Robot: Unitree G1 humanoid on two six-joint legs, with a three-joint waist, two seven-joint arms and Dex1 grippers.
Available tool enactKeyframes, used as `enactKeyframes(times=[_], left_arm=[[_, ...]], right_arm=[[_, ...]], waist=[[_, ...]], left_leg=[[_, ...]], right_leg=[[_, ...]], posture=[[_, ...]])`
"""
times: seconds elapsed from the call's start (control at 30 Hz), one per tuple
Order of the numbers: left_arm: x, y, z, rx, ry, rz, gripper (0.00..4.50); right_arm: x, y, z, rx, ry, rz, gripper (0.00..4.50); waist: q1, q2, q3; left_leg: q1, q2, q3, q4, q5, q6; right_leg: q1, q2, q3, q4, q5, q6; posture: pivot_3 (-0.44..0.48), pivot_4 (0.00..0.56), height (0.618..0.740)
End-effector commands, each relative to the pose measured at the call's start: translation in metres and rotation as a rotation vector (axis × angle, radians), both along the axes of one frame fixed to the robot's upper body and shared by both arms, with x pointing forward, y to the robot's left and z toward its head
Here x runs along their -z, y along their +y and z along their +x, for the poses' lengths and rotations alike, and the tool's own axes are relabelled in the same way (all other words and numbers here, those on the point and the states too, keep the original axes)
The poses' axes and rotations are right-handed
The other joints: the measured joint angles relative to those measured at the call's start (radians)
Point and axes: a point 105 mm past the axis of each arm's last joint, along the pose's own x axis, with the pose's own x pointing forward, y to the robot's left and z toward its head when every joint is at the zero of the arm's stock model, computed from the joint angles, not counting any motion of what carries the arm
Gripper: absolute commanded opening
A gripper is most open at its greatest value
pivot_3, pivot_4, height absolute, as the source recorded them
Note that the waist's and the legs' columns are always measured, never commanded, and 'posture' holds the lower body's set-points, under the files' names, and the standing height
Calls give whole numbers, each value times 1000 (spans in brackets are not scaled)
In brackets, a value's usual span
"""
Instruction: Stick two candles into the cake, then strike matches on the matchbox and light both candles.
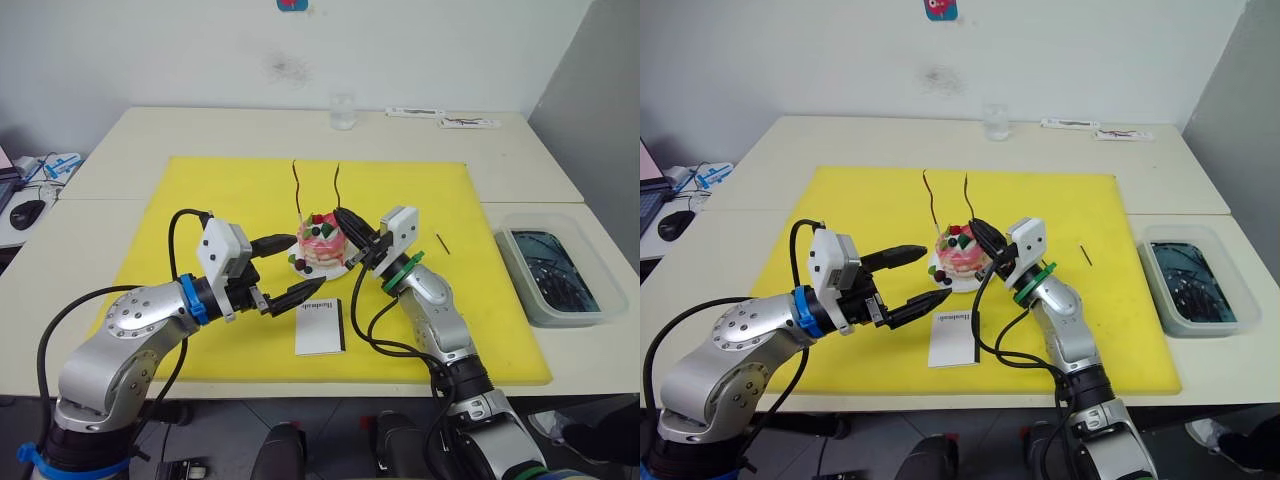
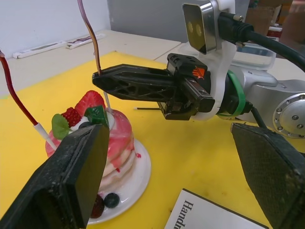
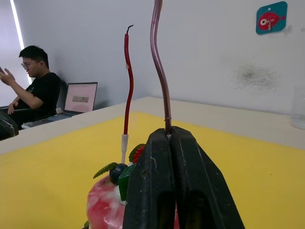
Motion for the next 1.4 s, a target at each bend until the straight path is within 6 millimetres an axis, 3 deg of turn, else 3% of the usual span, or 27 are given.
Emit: enactKeyframes(times=[0.03,0.3,0.5,0.87,1.4], left_arm=[[-13,2,-2,3,-53,-3,4500],[-10,4,-3,4,-49,8,4500],[-8,5,-3,7,-49,11,4500],[-6,3,-3,16,-49,17,4500],[-7,0,-3,23,-49,19,4500]], right_arm=[[-15,0,-5,-10,-63,15,23],[-16,-7,-5,11,-70,18,23],[-5,-4,-7,-1,-40,4,23],[-6,0,-7,1,-35,27,23],[29,1,-5,13,57,-18,23]], waist=[[-1,0,0],[-3,0,0],[-5,0,0],[-7,0,0],[-8,0,0]], left_leg=[[0,0,0,0,0,0],[0,0,0,0,0,0],[0,0,0,0,0,0],[0,0,0,0,0,0],[0,0,0,-1,0,0]], right_leg=[[0,0,0,0,0,0],[0,0,0,0,0,0],[0,0,0,0,0,-1],[0,0,0,0,-1,-2],[0,0,0,-1,-3,-5]], posture=[[0,150,740],[0,150,740],[0,150,740],[0,150,740],[0,150,740]])
